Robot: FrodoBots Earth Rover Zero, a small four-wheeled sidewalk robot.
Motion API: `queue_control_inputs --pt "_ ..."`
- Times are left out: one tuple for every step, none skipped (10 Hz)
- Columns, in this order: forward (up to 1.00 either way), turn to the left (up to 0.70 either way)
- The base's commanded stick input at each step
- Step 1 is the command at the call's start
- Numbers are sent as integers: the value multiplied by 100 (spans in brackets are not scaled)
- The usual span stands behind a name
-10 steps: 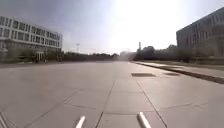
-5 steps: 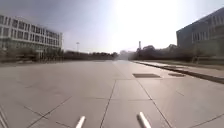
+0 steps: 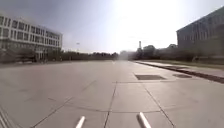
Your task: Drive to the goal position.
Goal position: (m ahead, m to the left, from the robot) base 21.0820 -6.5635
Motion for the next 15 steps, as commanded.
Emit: queue_control_inputs --pt "70 0" --pt "70 0" --pt "70 0" --pt "70 0" --pt "70 0" --pt "70 0" --pt "70 0" --pt "70 0" --pt "70 0" --pt "70 0" --pt "70 0" --pt "70 0" --pt "70 0" --pt "70 0" --pt "70 0"
